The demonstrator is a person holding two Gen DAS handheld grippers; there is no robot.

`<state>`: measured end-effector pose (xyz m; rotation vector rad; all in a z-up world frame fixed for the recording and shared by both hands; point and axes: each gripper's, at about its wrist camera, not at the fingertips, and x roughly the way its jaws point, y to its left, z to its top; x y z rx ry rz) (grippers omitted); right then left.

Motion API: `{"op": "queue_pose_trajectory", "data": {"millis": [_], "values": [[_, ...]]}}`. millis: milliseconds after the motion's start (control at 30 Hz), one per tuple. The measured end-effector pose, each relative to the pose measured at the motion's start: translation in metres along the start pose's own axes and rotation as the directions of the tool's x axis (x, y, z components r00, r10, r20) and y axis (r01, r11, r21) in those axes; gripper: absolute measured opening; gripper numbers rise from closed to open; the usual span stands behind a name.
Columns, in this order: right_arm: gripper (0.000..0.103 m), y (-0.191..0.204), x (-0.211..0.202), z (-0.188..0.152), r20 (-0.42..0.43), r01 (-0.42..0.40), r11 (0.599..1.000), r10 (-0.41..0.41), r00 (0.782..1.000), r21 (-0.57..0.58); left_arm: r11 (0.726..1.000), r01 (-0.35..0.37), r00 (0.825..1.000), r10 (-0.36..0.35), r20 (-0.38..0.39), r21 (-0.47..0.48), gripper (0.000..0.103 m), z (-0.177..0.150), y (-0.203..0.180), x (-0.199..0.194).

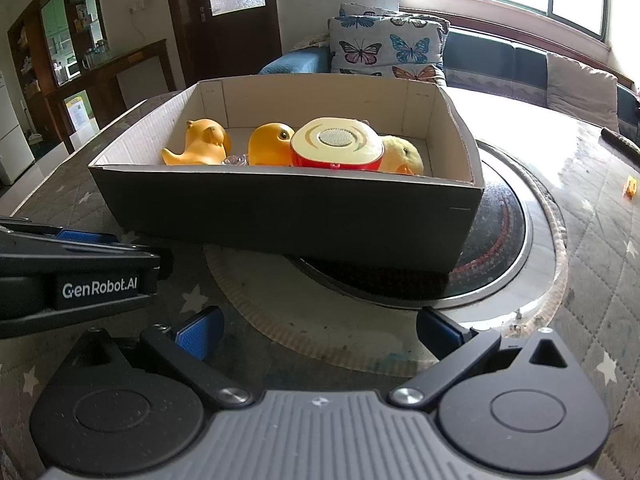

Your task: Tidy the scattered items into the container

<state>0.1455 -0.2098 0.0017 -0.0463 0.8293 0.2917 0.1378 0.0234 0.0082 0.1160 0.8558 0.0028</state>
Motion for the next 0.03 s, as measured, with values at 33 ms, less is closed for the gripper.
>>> {"op": "queue_pose_trajectory", "data": {"millis": [33], "values": [[0.103,0.0,-0.0003,-0.0001,0.0,0.0,1.0,0.0,1.0,0.0,1.0,-0.002,1.0,0.002,0.004,0.003,0.043,-0.0002,-0.0003,-0.0007]]}}
